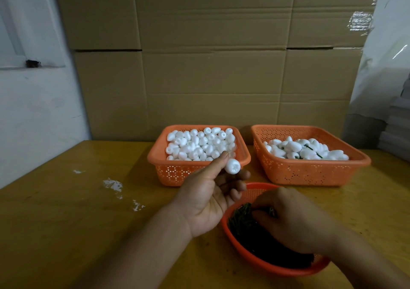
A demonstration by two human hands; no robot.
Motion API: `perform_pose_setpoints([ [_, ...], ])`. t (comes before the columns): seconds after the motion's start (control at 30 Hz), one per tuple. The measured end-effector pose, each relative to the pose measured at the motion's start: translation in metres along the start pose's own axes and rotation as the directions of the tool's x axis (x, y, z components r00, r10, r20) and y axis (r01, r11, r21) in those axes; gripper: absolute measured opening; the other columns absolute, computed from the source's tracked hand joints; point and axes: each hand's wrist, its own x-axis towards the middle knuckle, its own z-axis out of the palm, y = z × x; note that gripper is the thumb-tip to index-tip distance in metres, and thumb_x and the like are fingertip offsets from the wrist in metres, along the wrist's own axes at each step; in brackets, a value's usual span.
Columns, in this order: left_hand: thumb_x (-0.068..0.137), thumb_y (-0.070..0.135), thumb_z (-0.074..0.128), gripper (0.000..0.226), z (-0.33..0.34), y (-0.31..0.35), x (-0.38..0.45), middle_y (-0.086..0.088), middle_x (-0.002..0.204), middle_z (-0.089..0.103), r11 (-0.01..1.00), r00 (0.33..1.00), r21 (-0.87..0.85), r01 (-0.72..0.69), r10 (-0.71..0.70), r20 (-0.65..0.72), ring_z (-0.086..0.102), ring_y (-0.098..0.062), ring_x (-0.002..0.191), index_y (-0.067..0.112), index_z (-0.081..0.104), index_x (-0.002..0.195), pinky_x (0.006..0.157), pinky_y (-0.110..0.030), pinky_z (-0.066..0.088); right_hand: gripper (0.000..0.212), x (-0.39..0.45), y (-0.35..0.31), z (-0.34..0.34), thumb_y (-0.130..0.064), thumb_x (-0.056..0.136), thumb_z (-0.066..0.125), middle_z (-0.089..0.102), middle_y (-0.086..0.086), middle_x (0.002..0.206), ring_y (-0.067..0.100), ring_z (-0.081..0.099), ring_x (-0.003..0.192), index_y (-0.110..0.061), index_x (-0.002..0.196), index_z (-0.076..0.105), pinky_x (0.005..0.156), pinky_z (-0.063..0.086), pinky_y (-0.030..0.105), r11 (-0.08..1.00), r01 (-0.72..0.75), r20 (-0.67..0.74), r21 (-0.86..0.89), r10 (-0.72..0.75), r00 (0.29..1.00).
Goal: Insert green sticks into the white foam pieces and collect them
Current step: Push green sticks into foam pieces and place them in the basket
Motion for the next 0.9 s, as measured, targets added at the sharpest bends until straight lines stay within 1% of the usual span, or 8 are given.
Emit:
perform_pose_setpoints([
  [0.13,0.077,0.035,0.071,0.032,0.0006,-0.0002,0.0,-0.015,0.082,0.072,1.0,1.0,-0.004,0.006,-0.006,-0.017,0.065,-0.016,0.058,0.007,0.07,0.092,0.046,-0.021,0.049,0.019,-0.0004,0.0005,-0.0044,-0.033,0.095,0.057,0.07,-0.004,0.08,0.011,0.064,0.072,-0.023,0.09,0.072,0.07,0.053,0.041,0.995,0.004,-0.059,0.105,0.003,0.998],
  [0.23,0.076,0.036,0.072,0.036,0.001,-0.0011,0.0003,-0.015,0.081,0.072,1.0,0.999,-0.001,0.008,-0.008,-0.034,0.065,-0.015,0.056,0.006,0.069,0.096,0.044,-0.021,0.048,0.029,-0.0008,-0.0004,-0.0057,-0.02,0.092,0.052,0.055,0.011,0.06,0.016,0.047,0.049,-0.008,0.067,0.059,0.055,0.043,0.05,0.957,0.026,-0.188,0.29,0.031,0.982],
  [0.3,0.075,0.037,0.072,0.037,0.0013,-0.0016,0.0006,-0.014,0.08,0.072,1.0,0.999,0.003,0.008,-0.008,-0.049,0.065,-0.015,0.056,0.006,0.069,0.096,0.043,-0.02,0.048,0.034,-0.0011,-0.0011,-0.0066,-0.016,0.093,0.048,0.044,0.016,0.056,0.015,0.036,0.045,-0.004,0.061,0.049,0.05,0.034,0.049,0.915,0.075,-0.297,0.395,0.05,0.953],
  [0.4,0.076,0.039,0.073,0.037,0.0015,-0.0021,0.0004,-0.013,0.079,0.072,1.0,0.998,0.018,0.01,-0.009,-0.061,0.065,-0.014,0.054,0.008,0.07,0.096,0.041,-0.019,0.047,0.039,-0.0018,-0.0022,-0.006,-0.015,0.101,0.045,0.043,0.014,0.056,0.02,0.039,0.047,-0.004,0.063,0.047,0.049,0.033,0.045,0.886,0.185,-0.405,0.425,0.003,0.914],
  [0.5,0.079,0.042,0.072,0.037,0.002,-0.0029,-0.0006,-0.011,0.075,0.071,0.999,0.998,0.05,0.008,-0.004,-0.069,0.063,-0.012,0.052,0.012,0.07,0.1,0.04,-0.017,0.045,0.035,-0.0028,-0.0037,-0.0025,-0.025,0.102,0.045,0.048,0.008,0.059,0.015,0.044,0.05,-0.013,0.07,0.051,0.048,0.035,0.033,0.856,0.293,-0.43,0.426,-0.094,0.898],
  [0.63,0.076,0.048,0.073,0.041,0.0031,-0.0046,-0.0013,-0.007,0.067,0.067,0.991,0.995,0.132,0.004,0.009,-0.095,0.059,-0.009,0.048,0.012,0.069,0.096,0.038,-0.016,0.042,0.03,-0.0014,-0.0051,0.0021,-0.039,0.104,0.039,0.049,-0.001,0.062,0.018,0.048,0.053,-0.029,0.077,0.047,0.05,0.039,0.043,0.873,0.32,-0.406,0.367,-0.158,0.9],
  [0.77,0.071,0.053,0.074,0.043,0.0041,-0.0071,-0.0015,-0.006,0.064,0.066,0.982,0.995,0.191,0.002,0.016,-0.095,0.057,-0.009,0.046,0.012,0.068,0.084,0.037,-0.016,0.04,0.025,-0.0016,-0.0075,0.0015,-0.043,0.103,0.038,0.049,-0.009,0.062,0.017,0.049,0.052,-0.045,0.079,0.045,0.047,0.039,0.041,0.886,0.349,-0.416,0.305,-0.206,0.886],
  [0.9,0.069,0.055,0.074,0.044,0.0055,-0.0078,-0.0018,-0.005,0.063,0.065,0.978,0.995,0.21,-0.006,0.026,-0.093,0.056,-0.009,0.045,0.013,0.069,0.082,0.037,-0.016,0.039,0.023,-0.0035,-0.0094,-0.0001,-0.045,0.101,0.037,0.05,-0.009,0.061,0.017,0.049,0.052,-0.048,0.079,0.044,0.046,0.039,0.043,0.895,0.351,-0.424,0.274,-0.216,0.88],
])
